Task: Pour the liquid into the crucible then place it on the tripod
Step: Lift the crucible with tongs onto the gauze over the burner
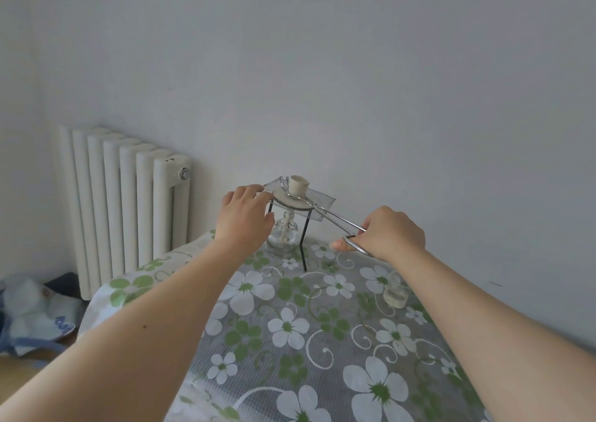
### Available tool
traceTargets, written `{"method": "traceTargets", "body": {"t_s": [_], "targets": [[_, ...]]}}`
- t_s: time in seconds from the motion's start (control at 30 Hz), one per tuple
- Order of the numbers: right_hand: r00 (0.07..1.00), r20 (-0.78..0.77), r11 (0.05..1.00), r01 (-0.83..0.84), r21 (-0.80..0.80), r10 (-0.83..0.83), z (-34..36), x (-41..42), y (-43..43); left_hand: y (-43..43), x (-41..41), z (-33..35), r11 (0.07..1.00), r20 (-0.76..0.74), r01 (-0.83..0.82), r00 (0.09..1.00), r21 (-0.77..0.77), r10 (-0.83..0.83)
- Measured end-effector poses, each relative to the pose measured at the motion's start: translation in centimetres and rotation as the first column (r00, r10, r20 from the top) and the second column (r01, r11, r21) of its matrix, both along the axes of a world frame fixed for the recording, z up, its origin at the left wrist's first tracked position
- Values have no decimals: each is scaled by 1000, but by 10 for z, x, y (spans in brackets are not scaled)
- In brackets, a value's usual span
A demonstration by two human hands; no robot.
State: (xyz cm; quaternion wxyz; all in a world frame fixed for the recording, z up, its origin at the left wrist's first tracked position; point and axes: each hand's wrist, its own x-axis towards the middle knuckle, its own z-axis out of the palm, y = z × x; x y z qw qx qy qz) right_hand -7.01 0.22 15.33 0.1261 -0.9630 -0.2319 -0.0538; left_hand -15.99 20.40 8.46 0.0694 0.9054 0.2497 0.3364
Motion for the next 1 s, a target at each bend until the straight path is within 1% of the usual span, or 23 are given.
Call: {"method": "traceTargets", "body": {"t_s": [0.23, 0.43, 0.53, 1.0], "targets": [[996, -83, 999, -32, -22, 30, -6, 5, 0, -1, -1, 0, 1000, -6, 2, 1000, -12, -2], [985, -167, 986, -58, -155, 32, -13, 5, 3, 0, -2, -1, 1000, 8, 10, 1000, -7, -10], [981, -194, 986, -53, -161, 21, -15, 4, 4, 1, -3, -1, 1000, 2, 10, 1000, -11, -10], [989, -144, 991, -37, -131, 18, -14, 4, -6, 3, -6, -4, 1000, -8, -3, 1000, -23, 3]]}}
